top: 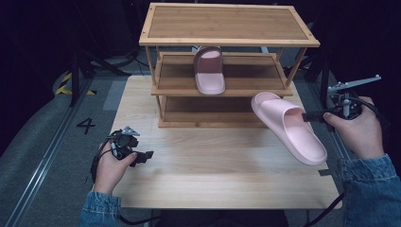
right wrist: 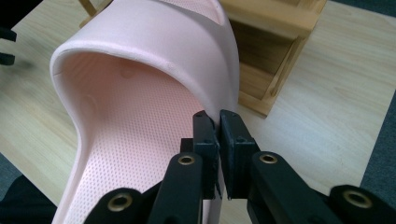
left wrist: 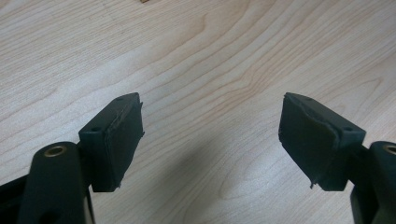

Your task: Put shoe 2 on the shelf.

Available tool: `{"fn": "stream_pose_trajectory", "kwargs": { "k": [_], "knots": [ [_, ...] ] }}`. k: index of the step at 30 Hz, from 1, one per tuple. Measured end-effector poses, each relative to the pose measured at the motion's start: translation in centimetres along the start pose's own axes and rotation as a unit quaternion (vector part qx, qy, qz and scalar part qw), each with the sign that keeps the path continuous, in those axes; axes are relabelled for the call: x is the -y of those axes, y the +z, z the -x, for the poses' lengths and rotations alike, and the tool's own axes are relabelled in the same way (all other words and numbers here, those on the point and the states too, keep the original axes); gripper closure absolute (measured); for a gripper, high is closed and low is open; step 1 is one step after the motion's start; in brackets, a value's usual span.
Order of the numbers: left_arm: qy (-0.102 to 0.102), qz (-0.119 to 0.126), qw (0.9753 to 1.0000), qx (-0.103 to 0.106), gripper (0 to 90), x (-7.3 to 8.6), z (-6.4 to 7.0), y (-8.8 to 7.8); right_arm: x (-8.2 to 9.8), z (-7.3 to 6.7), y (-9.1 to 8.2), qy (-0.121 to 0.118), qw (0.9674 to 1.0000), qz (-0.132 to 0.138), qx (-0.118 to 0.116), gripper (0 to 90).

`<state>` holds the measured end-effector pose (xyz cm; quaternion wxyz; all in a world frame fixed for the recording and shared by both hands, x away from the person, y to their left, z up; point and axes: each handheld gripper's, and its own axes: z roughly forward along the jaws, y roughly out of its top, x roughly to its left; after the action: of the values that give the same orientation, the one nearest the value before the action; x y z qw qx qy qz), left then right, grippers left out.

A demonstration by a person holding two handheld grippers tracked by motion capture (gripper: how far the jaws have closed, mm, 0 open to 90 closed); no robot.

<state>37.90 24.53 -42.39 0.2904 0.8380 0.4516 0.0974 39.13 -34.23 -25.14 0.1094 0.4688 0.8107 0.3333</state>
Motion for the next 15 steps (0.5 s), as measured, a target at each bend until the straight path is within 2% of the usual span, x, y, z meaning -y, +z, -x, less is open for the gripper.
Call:
{"fn": "stream_pose_trajectory", "kwargs": {
  "k": [15],
  "knots": [
    [0.004, -0.002, 1.0, 0.003, 22.1, 0.0, 0.2, 0.2, -4.4, 0.4, 1.0, 0.004, 0.9996, 0.01, 0.026, 85.8]
  ]
}}
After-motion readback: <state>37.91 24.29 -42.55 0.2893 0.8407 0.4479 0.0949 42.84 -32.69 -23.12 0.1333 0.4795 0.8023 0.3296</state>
